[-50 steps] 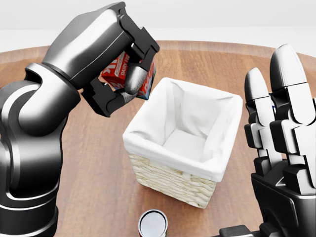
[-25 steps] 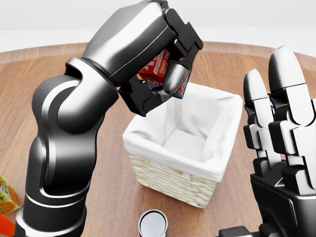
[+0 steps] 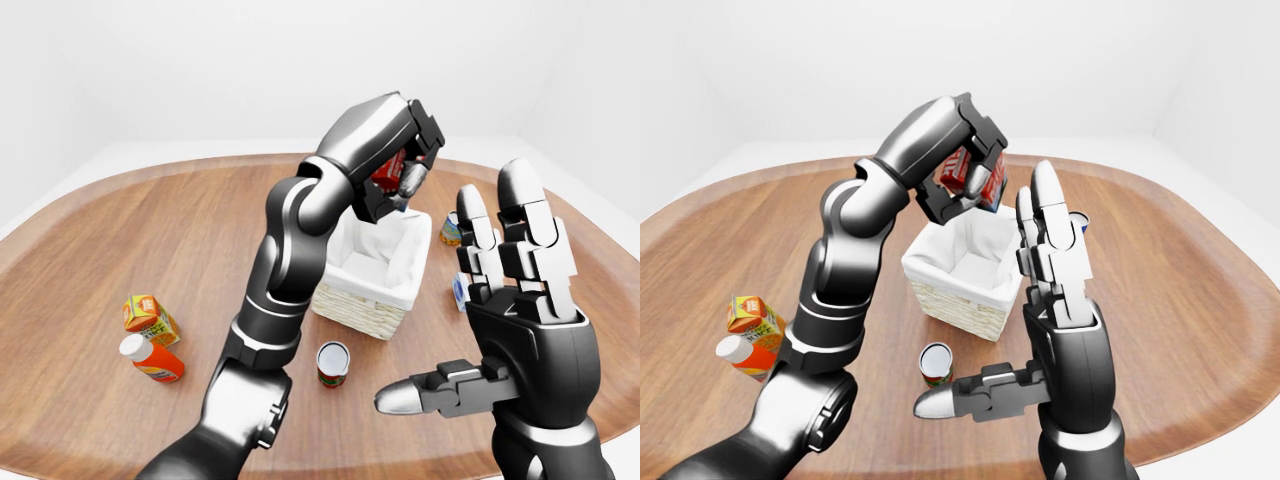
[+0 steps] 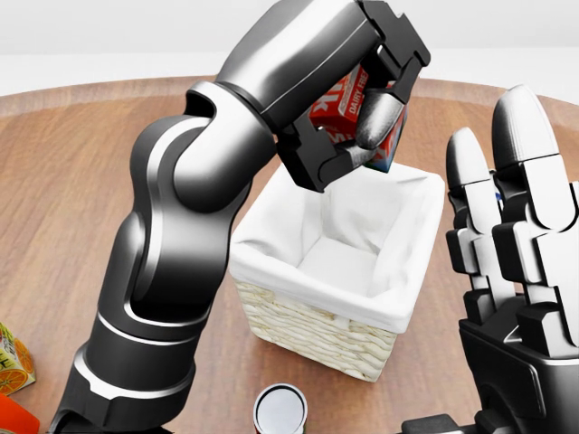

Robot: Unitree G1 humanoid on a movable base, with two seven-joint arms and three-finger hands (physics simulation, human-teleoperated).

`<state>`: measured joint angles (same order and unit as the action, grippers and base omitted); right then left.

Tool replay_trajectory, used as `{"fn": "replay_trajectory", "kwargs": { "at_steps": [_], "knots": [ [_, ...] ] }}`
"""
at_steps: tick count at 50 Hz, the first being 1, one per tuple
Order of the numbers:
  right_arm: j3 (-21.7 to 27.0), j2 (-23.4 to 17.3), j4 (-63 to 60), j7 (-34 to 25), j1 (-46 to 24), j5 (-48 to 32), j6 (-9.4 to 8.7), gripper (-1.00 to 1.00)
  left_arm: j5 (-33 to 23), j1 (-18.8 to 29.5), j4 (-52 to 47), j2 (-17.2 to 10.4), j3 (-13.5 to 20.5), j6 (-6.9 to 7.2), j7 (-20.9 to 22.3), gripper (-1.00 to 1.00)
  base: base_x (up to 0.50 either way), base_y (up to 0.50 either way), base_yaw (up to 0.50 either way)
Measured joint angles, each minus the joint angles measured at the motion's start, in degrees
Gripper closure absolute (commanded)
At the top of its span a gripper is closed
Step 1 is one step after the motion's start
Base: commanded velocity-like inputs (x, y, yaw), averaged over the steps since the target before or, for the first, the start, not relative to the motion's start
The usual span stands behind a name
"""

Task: Pick the milk and place it in the basket.

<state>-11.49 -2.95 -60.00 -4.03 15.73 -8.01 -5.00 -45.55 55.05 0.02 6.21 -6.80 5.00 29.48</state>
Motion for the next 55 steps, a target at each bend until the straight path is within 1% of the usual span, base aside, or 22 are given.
{"fn": "replay_trajectory", "kwargs": {
  "at_steps": [9,22,30,38,48,55],
  "knots": [
    [-0.19,0.05,0.00,-0.02,0.03,-0.08,0.00,-1.00,2.84,3.51,7.67,-0.16,0.60,0.00,-3.94,1.00,0.00,0.00,0.00],
    [-0.24,0.12,0.00,-0.04,-0.05,-0.04,0.00,-1.00,7.16,8.68,22.72,-1.47,1.71,0.00,-11.01,1.00,0.00,0.00,0.00],
    [-0.36,0.06,0.00,0.02,-0.06,-0.05,0.00,-1.00,9.04,11.00,30.51,-1.83,2.03,0.00,-14.71,1.00,0.00,0.00,0.00],
    [-0.45,0.09,0.00,-0.08,0.12,-0.09,0.00,-1.00,10.01,11.91,36.19,-1.11,1.75,0.00,-17.54,1.00,0.00,0.00,0.00],
    [-0.95,-0.08,0.00,0.00,0.59,-0.25,0.00,-1.00,10.12,12.01,38.32,0.63,1.00,0.00,-19.23,1.00,0.00,0.00,0.00],
    [-1.40,-0.41,0.00,0.25,0.85,-0.30,0.00,-1.00,9.75,11.37,40.60,1.31,0.68,0.00,-20.75,1.00,0.00,0.00,0.00]
  ]
}}
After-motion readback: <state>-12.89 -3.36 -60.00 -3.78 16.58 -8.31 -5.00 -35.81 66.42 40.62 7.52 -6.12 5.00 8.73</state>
